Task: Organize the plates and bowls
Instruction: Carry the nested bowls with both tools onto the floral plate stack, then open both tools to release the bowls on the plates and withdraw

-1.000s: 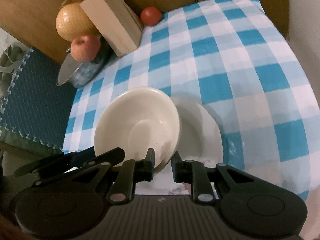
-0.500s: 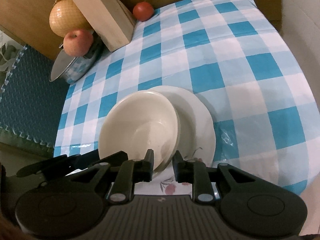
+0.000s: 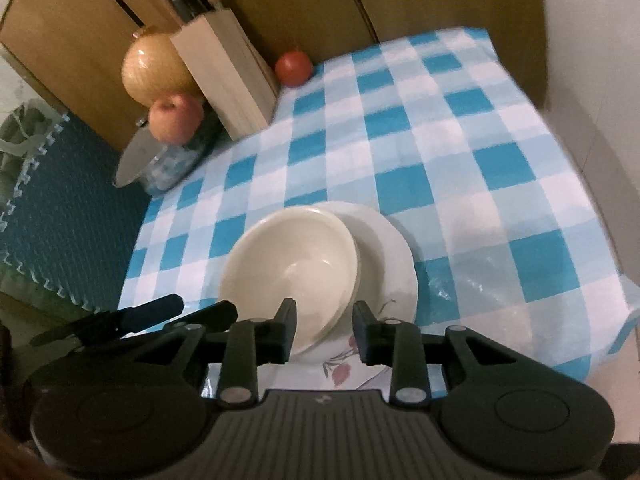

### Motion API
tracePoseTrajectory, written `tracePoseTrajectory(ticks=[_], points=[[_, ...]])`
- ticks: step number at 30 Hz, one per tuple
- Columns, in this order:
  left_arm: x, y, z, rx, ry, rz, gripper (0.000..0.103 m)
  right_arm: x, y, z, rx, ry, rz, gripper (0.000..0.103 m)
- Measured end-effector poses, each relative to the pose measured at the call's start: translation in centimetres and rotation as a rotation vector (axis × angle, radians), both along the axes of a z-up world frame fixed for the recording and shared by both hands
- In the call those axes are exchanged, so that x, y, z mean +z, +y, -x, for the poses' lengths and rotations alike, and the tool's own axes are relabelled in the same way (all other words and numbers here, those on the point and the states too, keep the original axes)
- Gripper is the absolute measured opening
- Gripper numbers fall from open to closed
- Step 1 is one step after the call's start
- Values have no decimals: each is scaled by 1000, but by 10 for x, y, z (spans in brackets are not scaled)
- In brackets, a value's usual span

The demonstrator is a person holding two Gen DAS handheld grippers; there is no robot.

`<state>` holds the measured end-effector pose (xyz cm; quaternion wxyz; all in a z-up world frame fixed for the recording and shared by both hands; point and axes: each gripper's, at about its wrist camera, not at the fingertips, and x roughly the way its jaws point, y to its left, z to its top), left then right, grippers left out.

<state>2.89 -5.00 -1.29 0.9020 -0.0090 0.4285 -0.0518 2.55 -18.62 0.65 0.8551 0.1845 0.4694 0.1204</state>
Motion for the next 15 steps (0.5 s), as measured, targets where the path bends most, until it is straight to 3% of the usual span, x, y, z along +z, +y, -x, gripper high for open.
tracePoseTrajectory(ticks=[3, 7, 15], points=[[3, 9, 11, 31, -28, 1, 79, 9, 6, 22, -2, -70, 34, 37], [0, 16, 25, 58, -48, -11, 86, 10, 18, 49, -5, -137, 85, 37], [-17, 16, 47, 61, -12, -8, 86, -4, 24, 72, -42, -129, 75, 37]])
